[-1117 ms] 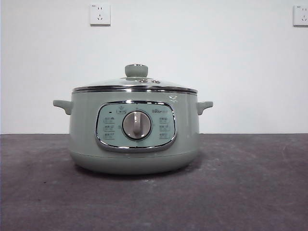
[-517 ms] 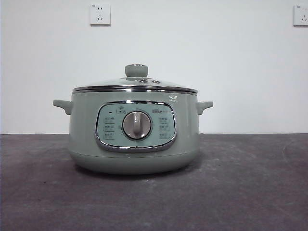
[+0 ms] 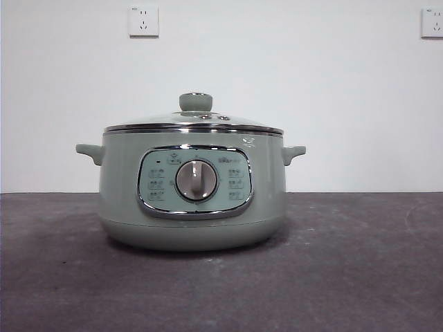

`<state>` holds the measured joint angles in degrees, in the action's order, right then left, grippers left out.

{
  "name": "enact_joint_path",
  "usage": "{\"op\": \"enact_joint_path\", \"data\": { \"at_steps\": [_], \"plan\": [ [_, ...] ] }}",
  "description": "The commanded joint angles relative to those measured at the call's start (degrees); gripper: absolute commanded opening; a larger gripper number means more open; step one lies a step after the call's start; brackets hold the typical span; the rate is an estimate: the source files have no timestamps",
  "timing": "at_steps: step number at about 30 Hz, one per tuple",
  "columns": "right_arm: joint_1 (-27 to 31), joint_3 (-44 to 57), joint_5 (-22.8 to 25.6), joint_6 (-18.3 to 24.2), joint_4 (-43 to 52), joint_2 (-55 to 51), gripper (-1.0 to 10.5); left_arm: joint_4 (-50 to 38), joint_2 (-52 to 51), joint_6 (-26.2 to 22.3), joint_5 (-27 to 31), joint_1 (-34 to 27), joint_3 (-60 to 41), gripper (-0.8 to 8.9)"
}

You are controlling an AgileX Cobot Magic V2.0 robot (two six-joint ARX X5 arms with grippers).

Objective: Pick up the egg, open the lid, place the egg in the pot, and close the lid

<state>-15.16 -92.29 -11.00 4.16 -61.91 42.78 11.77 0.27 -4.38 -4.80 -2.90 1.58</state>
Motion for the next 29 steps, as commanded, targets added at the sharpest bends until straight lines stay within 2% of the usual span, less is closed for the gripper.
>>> {"op": "enact_joint_path", "data": {
  "at_steps": [1,4,9,16,20,26,29],
  "plan": [
    [2.9,4.2,0.6,5.2,7.4,-3.0,0.0,-0.1,-0.2,0.5,0.2,-0.2,-0.9,-0.03],
    [5.6,11.5,0.6,5.1,16.3,-6.7,0.0,-0.1,-0.2,0.6,0.2,-0.2,-0.9,-0.03],
    [8.0,29.2,0.6,4.3,32.4,-14.2,0.0,-0.1,-0.2,0.5,0.2,-0.2,-0.9,-0.03],
    [9.3,54.4,0.7,-0.1,48.8,-23.5,0.0,-0.1,-0.2,0.5,0.2,-0.2,-0.9,-0.03],
    [10.0,65.3,1.0,-2.1,54.0,-28.2,0.0,-0.1,-0.2,0.6,0.2,-0.2,-0.9,-0.03],
    [11.4,76.8,1.2,-2.6,56.5,-35.1,0.0,-0.1,-0.2,0.5,0.2,-0.2,-0.9,-0.03],
    [11.9,81.6,4.0,-4.6,57.2,-38.3,0.0,-0.1,-0.2,0.5,0.2,-0.2,-0.9,-0.03]
  ]
}}
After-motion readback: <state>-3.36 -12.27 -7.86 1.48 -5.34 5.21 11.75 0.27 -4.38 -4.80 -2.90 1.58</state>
